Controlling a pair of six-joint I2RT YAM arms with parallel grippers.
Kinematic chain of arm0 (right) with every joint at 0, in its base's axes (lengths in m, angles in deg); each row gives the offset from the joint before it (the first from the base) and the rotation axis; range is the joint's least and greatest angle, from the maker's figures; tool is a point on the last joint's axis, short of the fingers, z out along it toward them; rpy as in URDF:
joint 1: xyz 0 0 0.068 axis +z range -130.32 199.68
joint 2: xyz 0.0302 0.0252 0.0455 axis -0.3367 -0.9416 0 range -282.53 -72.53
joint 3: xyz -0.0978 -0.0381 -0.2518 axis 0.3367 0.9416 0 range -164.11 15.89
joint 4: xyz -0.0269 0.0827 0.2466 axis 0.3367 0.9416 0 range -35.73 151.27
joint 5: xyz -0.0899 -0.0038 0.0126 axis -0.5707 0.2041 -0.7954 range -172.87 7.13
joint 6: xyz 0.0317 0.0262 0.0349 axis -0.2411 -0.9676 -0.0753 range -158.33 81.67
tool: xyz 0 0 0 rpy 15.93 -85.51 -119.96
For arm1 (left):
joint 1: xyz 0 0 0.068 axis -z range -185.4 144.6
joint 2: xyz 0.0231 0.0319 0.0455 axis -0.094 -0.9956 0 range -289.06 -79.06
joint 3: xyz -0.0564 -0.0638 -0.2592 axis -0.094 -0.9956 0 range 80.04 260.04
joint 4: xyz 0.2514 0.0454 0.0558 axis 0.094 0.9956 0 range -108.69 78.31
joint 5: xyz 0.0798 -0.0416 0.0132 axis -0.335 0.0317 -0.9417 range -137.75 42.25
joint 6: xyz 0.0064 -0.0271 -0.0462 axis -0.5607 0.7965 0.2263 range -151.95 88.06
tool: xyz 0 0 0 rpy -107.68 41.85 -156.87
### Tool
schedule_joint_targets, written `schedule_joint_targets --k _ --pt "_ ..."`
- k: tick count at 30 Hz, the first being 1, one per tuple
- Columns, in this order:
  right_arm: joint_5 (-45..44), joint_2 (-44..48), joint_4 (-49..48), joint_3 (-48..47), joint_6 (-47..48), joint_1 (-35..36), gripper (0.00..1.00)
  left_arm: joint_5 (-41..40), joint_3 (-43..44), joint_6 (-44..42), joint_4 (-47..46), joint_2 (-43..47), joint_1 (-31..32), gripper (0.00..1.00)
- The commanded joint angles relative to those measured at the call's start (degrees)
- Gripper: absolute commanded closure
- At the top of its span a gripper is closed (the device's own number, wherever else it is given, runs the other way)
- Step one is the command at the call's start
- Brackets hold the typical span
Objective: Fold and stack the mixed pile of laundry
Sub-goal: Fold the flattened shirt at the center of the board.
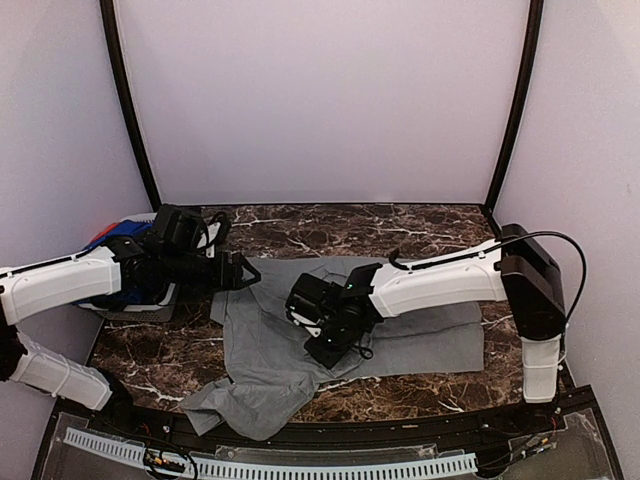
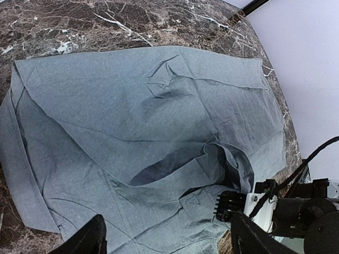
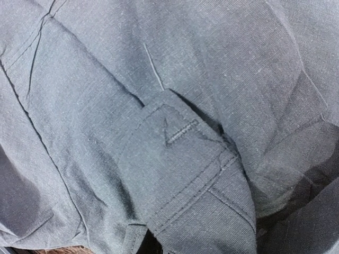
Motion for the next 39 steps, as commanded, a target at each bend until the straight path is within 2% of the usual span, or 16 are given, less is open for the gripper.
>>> schedule_joint_targets --k 1,9,16,20,23,25,27,34,39 --pt "1.05 1.24 -1.3 0.59 0.62 -0.35 0.99 -0.88 -2.33 0.93 0.83 3.8 -0.43 0.2" --pt "2.19 4.75 -2.44 1.23 1.5 -0.11 1.0 -2.08 -2.22 0.34 1.31 3.91 -0.5 0.2" --pt "-4.45 14.05 -2.23 3.72 1.11 -1.73 1.0 -2.84 -0.97 -0.23 1.47 2.63 -0.47 0.2" --pt "0.84 17.14 -4.05 5.77 3.85 -3.43 1.0 -2.59 -0.6 -0.76 2.05 1.82 -0.44 0.2" --pt "6.2 16.38 -4.32 5.85 4.88 -2.57 1.0 -2.81 -0.88 -0.88 2.28 1.92 -0.44 0.2" --pt "8.16 15.02 -4.53 6.1 4.97 -1.01 0.86 -2.96 -1.07 -0.95 2.32 2.17 -0.44 0.2" --pt "8.59 13.21 -4.61 6.07 4.2 0.4 0.8 -2.92 -1.17 -0.89 2.32 2.26 -0.5 0.2" --pt "8.5 7.72 -4.13 4.64 2.66 1.92 0.79 -2.75 -1.04 -1.01 2.35 2.35 -0.43 0.2" --pt "7.18 3.47 -3.06 2.97 2.47 1.84 0.75 -2.61 -0.79 -1.2 2.32 2.16 -0.44 0.2"
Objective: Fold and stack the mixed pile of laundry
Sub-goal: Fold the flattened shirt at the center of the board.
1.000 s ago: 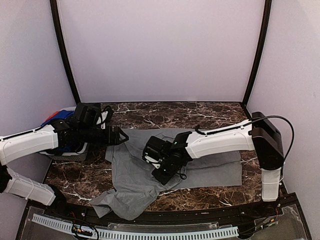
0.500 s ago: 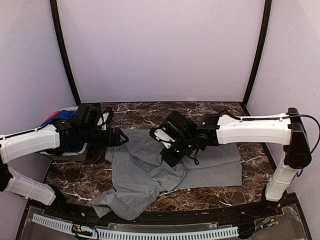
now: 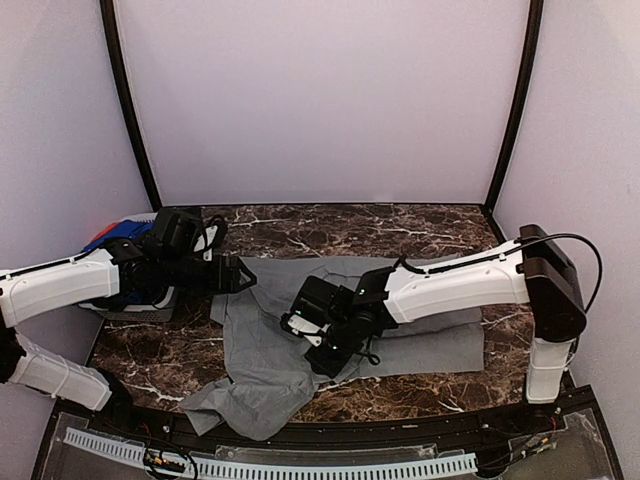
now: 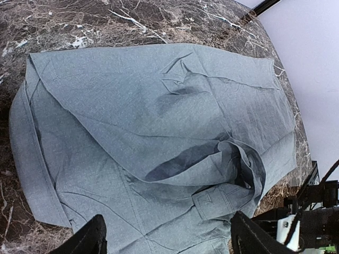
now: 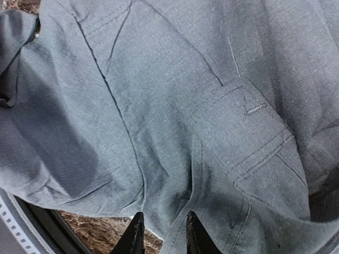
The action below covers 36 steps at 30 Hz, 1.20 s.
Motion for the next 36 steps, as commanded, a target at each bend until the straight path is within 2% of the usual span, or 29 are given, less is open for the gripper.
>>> schedule_joint_targets --k 1,9,16,18,21,23,26,30,36 --pt "-1.22 -3.08 0.68 -2.15 -0.7 -0.17 0.75 -0.01 1.12 -0.9 0.88 0.53 -0.41 0.2" --pt "-6.48 -5.53 2.1 -4.23 -1.66 -0.81 0.76 0.29 0.99 -0.64 0.52 0.38 -0.42 0.21" --pt "-7.87 -7.34 3.61 -5.18 -1.26 -0.94 0.89 0.24 1.44 -1.06 0.57 0.04 -0.43 0.2" --pt "-7.19 -7.71 3.77 -5.2 -0.87 -0.94 0.88 0.37 1.57 -1.15 0.57 -0.17 -0.45 0.2" --pt "-5.77 -7.54 3.43 -4.86 -0.68 -0.68 0.79 0.39 1.69 -1.27 0.55 -0.58 -0.46 0.2" --pt "-5.19 -7.5 3.22 -4.69 -0.63 -0.5 0.77 0.47 1.69 -1.21 0.45 -0.82 -0.41 0.2" --pt "-6.03 -8.13 3.45 -4.64 -0.66 -0.57 0.83 0.75 1.78 -1.09 0.29 -1.02 -0.47 0.2" --pt "-6.61 -8.38 3.87 -4.79 -0.74 -0.62 0.98 0.69 1.85 -1.17 0.34 -1.04 -0.48 0.2" --pt "-8.51 -4.33 5.34 -6.16 -0.46 -0.89 1.0 0.57 1.96 -1.18 0.41 -1.28 -0.41 0.2"
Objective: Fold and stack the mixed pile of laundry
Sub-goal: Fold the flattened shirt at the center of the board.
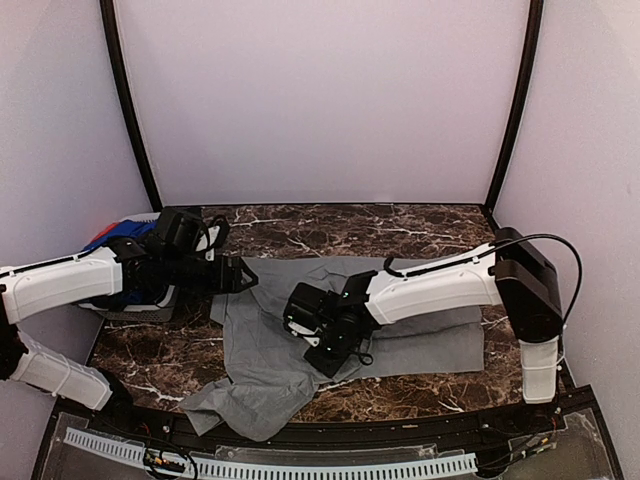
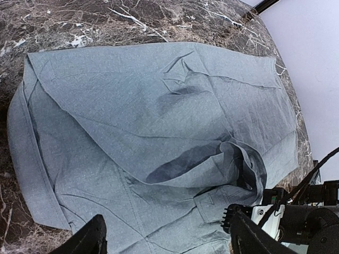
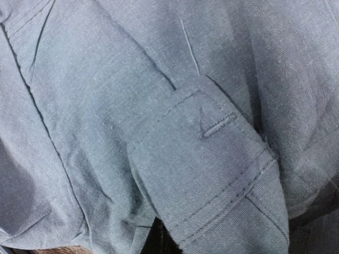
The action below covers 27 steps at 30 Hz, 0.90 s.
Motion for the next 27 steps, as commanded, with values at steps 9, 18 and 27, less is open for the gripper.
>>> schedule_joint_targets --k 9,18,27 --pt "-3.88 19.1 -0.88 1.36 -0.18 -4.22 1.0 -1.4 2.81 -1.09 1.12 -0.35 -0.49 0.2" --pt "1.05 36.54 -9.1 11.63 -5.0 -15.46 1.0 -3.66 4.28 -1.23 1.52 -0.08 -1.58 0.2" --pt "8.3 43.16 -17.81 18.53 -2.85 -27.72 1.0 -2.96 5.54 -2.58 0.37 -2.05 -1.81 0.19"
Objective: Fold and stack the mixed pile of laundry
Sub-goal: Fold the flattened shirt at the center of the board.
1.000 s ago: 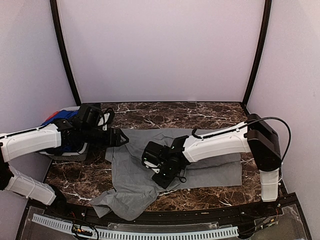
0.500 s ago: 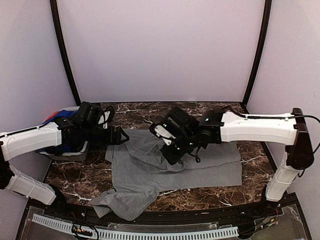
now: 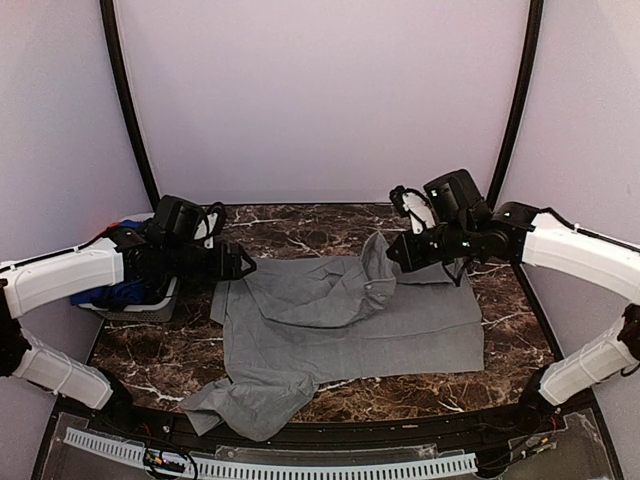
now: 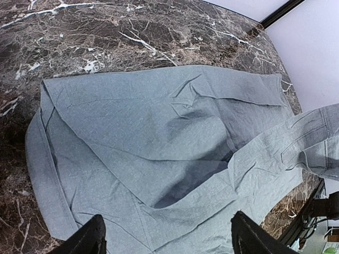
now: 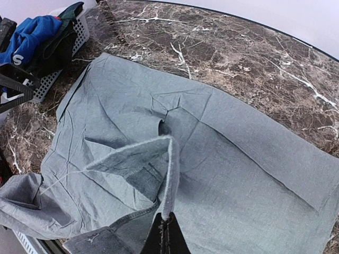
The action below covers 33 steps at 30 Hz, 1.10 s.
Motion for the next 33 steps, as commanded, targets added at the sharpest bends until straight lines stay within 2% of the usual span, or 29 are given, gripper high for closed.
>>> schedule_joint_targets --k 1,7,14,21,27,33 --pt "5.53 3.76 -9.17 2.93 0.66 -5.84 1.0 -0.07 2.0 -1.6 -0.22 -0.82 -0.5 0.19" --pt "13.91 2.64 -15.29 0.91 0.7 -14.48 1.0 0.22 3.01 -1.59 -0.55 -2.69 -0.61 0.16" --pt "17.86 -4.1 -16.4 -7.32 3.15 -17.57 1.0 -0.9 2.25 -1.21 -1.08 -1.95 -1.4 0.09" --pt "20.35 -10.95 -17.01 -10.21 3.95 -21.65 1.0 -0.55 1.99 -1.39 -1.37 -1.93 -1.98 0.08" --pt "31.69 -6.65 -22.25 -5.71 1.24 -21.72 1.0 2.47 -0.42 -5.35 -6.59 -1.64 -2.1 0.11" --pt "37.88 0.38 -22.32 -4.47 -0.1 -18.77 1.0 5.29 -2.48 -6.01 -13.54 -2.16 -2.03 0.12"
